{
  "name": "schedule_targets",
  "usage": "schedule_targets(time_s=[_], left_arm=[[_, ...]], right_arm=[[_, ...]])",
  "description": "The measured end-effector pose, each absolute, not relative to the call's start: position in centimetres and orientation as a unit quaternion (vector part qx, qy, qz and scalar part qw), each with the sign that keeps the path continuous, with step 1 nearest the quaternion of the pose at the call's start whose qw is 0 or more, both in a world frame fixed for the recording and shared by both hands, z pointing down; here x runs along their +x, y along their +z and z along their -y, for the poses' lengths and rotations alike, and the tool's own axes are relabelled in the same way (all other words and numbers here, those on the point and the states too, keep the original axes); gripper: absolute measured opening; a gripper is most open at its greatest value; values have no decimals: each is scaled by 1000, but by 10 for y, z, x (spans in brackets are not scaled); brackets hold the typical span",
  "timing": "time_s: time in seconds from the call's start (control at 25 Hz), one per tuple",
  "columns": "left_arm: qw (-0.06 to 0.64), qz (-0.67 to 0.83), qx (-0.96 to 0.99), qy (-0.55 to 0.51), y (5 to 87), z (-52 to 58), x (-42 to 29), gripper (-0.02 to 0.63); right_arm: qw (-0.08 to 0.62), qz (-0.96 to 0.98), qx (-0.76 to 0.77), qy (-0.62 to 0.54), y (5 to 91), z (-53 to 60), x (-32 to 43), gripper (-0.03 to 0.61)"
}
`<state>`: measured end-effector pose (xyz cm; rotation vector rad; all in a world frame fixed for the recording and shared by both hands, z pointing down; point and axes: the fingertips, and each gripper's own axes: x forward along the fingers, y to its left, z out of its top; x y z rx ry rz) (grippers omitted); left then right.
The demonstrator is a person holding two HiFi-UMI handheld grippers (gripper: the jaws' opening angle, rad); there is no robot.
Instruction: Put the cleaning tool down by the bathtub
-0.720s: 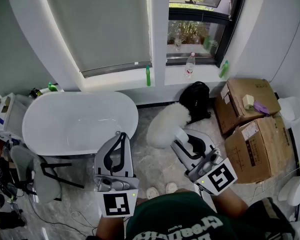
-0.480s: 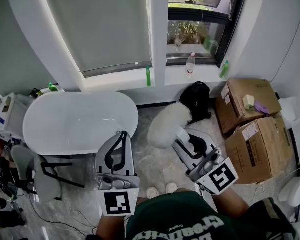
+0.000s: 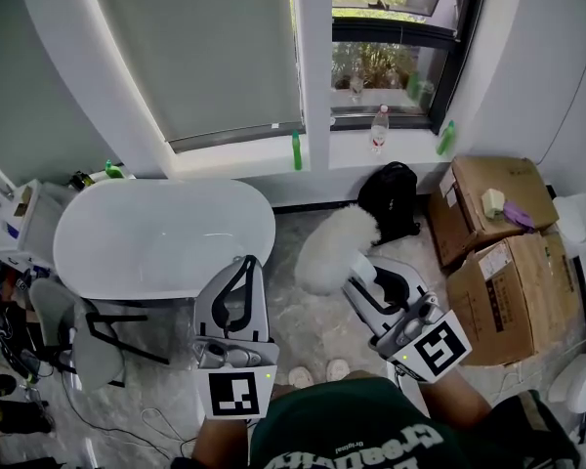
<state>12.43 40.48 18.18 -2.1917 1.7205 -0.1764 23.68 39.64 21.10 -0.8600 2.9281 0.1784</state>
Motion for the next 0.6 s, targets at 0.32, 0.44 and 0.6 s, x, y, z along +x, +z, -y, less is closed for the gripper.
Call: schedule_targets(time_s=[0.32, 0.44, 0.6], left_arm=[[164, -620, -767, -34, 176, -405, 149, 9], [161, -620, -767, -36, 177, -405, 160, 9], [158, -613, -774, -13, 168, -404, 169, 9]], right_arm=[[50, -958, -274, 62, 216, -401, 271, 91], [52, -959, -272, 63, 218, -405, 283, 91], [59, -958, -275, 58, 217, -405, 290, 91]])
